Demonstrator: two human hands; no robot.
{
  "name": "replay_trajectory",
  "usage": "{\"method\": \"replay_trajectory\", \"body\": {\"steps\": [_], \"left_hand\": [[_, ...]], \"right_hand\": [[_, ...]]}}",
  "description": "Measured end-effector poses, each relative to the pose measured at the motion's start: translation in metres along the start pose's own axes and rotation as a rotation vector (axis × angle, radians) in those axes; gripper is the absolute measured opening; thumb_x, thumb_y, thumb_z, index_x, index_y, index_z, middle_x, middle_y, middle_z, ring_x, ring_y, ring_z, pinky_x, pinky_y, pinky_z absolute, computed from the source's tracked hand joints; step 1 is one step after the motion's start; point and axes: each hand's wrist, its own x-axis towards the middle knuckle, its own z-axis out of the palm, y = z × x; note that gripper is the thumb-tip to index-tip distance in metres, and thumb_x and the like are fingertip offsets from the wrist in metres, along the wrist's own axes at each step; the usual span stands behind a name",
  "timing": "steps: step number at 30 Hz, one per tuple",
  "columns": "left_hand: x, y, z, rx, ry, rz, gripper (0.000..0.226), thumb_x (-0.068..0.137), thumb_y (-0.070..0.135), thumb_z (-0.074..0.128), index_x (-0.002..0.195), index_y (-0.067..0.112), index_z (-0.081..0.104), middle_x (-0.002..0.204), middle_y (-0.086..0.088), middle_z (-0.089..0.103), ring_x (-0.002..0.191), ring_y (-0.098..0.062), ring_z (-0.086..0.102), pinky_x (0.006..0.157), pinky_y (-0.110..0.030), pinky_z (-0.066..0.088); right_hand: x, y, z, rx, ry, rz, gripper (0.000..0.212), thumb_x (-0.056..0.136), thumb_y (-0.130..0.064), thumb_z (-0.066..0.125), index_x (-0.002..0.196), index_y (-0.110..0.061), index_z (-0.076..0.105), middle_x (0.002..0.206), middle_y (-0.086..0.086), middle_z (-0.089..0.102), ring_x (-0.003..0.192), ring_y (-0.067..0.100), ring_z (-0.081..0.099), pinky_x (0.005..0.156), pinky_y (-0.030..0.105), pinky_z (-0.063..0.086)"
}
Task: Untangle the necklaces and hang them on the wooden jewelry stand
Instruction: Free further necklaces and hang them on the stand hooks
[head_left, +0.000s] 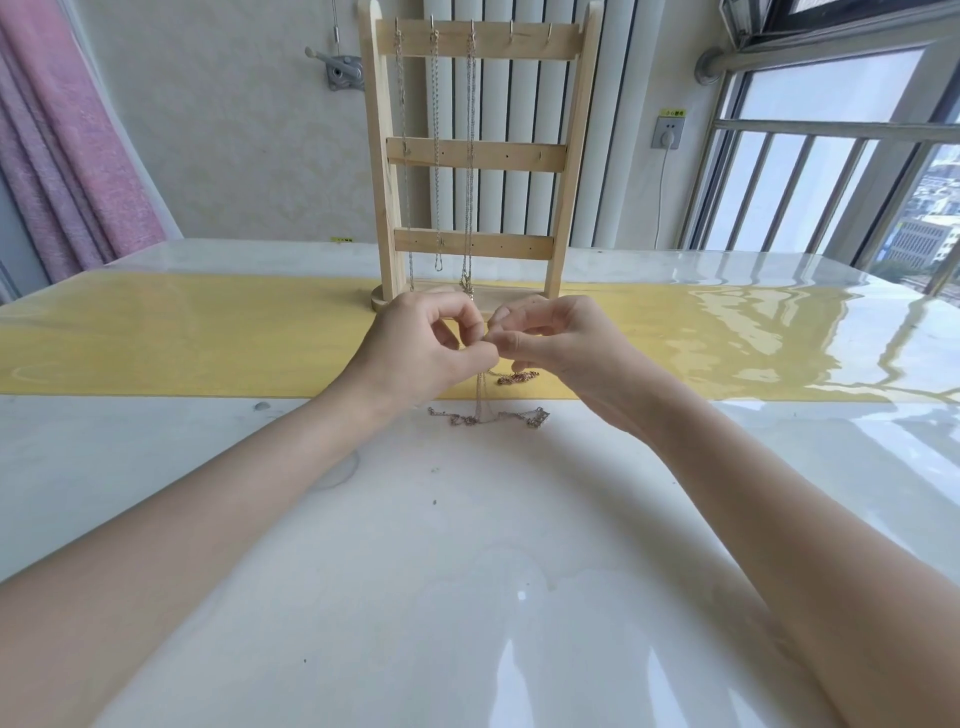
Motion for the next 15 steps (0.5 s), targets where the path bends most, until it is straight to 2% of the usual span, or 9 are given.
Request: {"method": "replay_trajectory", "body": {"steps": [4,6,8,12,15], "left_hand": [[-0.0007,0.0008,0.0013,-0.028,-0.038,-0.018,0.017,0.063,0.022,0.066,0.055,0.02,0.051,0.055,0.017,0.051,0.052,-0.009,0.046,0.05,-0.014,0.034],[-0.0012,0.0005,0.0027,-0.103,-0.062,-0.105,0.024,0.074,0.013,0.07,0.058,0.017,0.052,0.046,0.014,0.045,0.046,-0.006,0.038,0.047,-0.014,0.03],[-0.0019,0.0005,0.003,-0.186,-0.094,-0.197,0.024,0.079,0.01,0.066,0.059,0.017,0.054,0.042,0.013,0.041,0.045,-0.005,0.035,0.049,-0.016,0.03],[-0.0024,0.0028,0.0037,-0.371,-0.107,-0.302,0.012,0.063,0.026,0.06,0.051,0.025,0.058,0.056,0.005,0.046,0.052,-0.007,0.041,0.052,-0.014,0.039],[-0.0006,0.0031,0.0015,-0.45,-0.102,-0.348,0.01,0.064,0.022,0.057,0.053,0.023,0.057,0.056,0.007,0.047,0.053,-0.006,0.043,0.05,-0.013,0.04]], "right_hand": [[-0.0014,0.0008,0.0018,-0.009,-0.025,0.043,0.01,0.088,-0.001,0.062,0.084,0.008,0.066,0.077,-0.004,0.055,0.057,0.004,0.048,0.065,0.022,0.044],[-0.0018,0.0006,0.0034,-0.01,-0.03,0.044,0.01,0.089,0.0,0.059,0.081,0.003,0.064,0.076,-0.004,0.054,0.059,0.006,0.047,0.067,0.023,0.044],[-0.0018,0.0014,0.0041,0.007,-0.025,0.045,0.012,0.09,0.0,0.057,0.08,0.004,0.062,0.076,-0.002,0.053,0.064,0.009,0.046,0.069,0.026,0.044],[-0.0016,0.0049,0.0073,0.037,-0.021,0.051,0.019,0.09,-0.002,0.058,0.082,0.015,0.059,0.082,0.008,0.051,0.07,0.012,0.045,0.07,0.024,0.042],[-0.0009,0.0058,0.0079,0.062,-0.018,0.059,0.017,0.089,-0.008,0.063,0.073,0.0,0.061,0.076,0.001,0.055,0.066,0.009,0.047,0.069,0.023,0.042]]}}
